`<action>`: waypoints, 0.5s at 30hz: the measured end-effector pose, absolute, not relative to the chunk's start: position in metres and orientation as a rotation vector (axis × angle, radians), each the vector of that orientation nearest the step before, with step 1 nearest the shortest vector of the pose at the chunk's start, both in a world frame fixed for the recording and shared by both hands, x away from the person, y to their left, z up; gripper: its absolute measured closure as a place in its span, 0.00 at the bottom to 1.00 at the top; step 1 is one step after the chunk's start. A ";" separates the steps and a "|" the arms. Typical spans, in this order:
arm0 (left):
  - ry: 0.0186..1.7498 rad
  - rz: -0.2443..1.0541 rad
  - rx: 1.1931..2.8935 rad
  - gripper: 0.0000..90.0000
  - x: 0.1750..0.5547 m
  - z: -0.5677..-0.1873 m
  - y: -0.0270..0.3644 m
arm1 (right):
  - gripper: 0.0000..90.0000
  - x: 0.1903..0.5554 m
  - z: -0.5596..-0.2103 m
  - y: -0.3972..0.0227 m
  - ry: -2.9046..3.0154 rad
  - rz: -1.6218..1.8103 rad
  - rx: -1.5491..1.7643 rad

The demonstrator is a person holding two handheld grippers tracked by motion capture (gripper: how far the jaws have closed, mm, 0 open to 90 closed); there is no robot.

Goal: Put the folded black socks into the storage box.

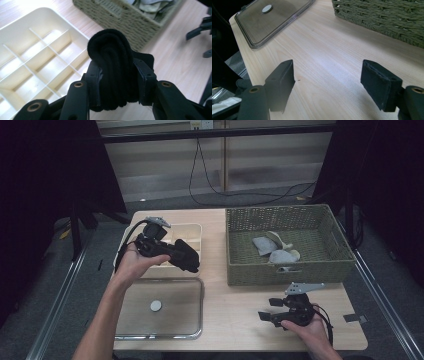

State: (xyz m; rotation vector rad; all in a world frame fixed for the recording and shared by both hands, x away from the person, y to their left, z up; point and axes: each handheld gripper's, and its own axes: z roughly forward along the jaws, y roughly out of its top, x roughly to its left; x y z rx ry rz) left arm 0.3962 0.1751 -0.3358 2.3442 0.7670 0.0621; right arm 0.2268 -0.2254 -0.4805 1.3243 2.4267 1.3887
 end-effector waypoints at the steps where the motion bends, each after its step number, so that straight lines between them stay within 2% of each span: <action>1: 0.783 0.059 2.344 0.69 0.399 -0.337 0.175 | 0.30 0.227 -0.481 -0.226 2.424 1.390 1.325; 15: 0.831 0.061 2.405 0.69 0.425 -0.344 0.172 | 0.29 0.227 -0.481 -0.225 2.430 1.385 1.329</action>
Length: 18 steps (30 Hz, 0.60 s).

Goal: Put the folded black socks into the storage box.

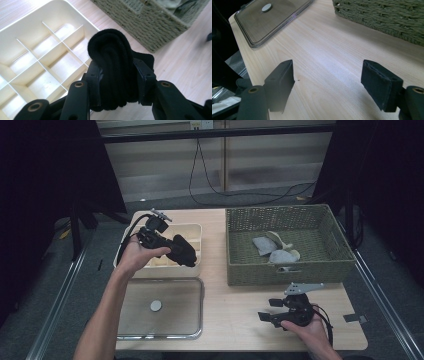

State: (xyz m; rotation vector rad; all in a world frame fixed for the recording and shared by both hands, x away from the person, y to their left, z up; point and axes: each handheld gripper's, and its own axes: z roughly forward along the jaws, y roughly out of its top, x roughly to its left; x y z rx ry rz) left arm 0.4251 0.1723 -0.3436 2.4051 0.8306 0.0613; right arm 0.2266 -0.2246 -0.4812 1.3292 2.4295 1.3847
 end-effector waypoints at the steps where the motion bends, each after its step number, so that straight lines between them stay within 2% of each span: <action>1: 0.833 0.061 2.413 0.69 0.427 -0.345 0.171 | 0.29 0.227 -0.481 -0.225 2.432 1.385 1.333; 18: 0.905 0.041 2.487 0.69 0.453 -0.365 0.154 | 0.29 0.227 -0.483 -0.223 2.445 1.369 1.334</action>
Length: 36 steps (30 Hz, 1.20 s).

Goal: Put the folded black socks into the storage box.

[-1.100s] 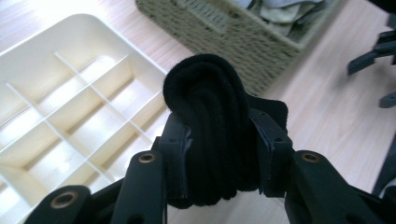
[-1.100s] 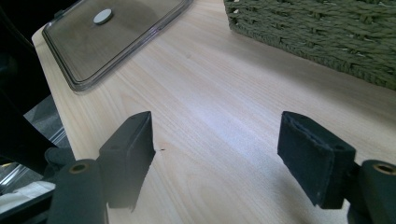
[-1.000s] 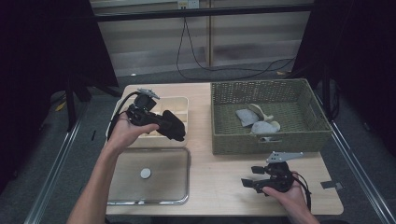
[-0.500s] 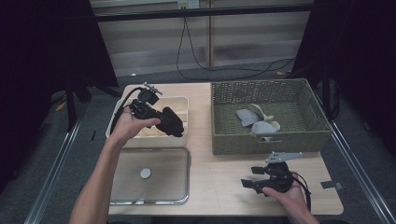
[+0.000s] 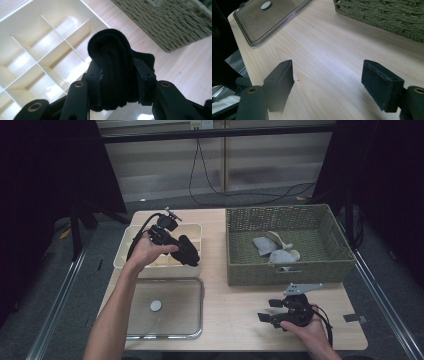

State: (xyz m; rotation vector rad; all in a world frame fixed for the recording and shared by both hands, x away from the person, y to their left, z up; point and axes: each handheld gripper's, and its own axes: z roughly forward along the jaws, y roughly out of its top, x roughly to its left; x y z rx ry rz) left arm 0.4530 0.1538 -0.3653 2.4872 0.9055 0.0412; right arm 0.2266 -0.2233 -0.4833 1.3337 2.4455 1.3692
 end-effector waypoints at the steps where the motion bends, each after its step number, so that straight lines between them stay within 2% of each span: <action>1: 0.915 0.038 2.489 0.69 0.454 -0.367 0.153 | 0.29 0.227 -0.483 -0.223 2.446 1.370 1.333; 14: 0.934 0.030 2.517 0.70 0.457 -0.380 0.141 | 0.28 0.227 -0.484 -0.224 2.450 1.372 1.334; 36: 0.930 -0.077 2.559 0.71 0.455 -0.399 0.134 | 0.28 0.227 -0.484 -0.223 2.445 1.359 1.339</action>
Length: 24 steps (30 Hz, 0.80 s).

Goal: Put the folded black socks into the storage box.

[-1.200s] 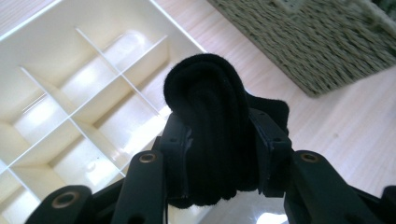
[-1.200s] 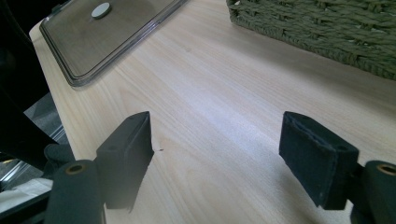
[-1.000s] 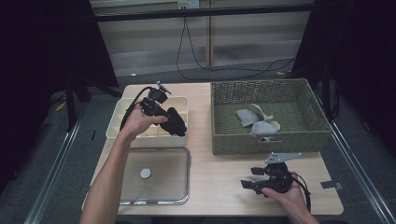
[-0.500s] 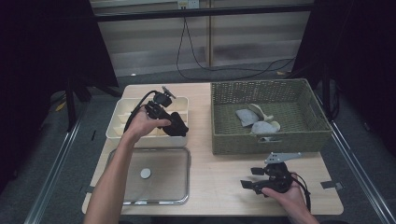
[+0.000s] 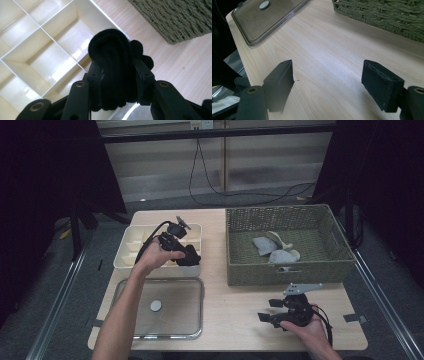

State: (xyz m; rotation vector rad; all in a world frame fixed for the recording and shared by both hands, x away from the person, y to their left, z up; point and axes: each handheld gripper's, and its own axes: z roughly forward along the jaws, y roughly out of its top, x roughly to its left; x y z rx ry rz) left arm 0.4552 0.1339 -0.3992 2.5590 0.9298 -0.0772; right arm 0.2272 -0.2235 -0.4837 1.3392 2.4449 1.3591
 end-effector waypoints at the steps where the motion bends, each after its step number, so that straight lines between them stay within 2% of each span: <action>1: 0.938 -0.078 2.555 0.71 0.455 -0.400 0.133 | 0.28 0.227 -0.484 -0.223 2.444 1.359 1.340; 24: 0.937 -0.092 2.609 0.73 0.458 -0.425 0.119 | 0.29 0.225 -0.483 -0.224 2.449 1.359 1.324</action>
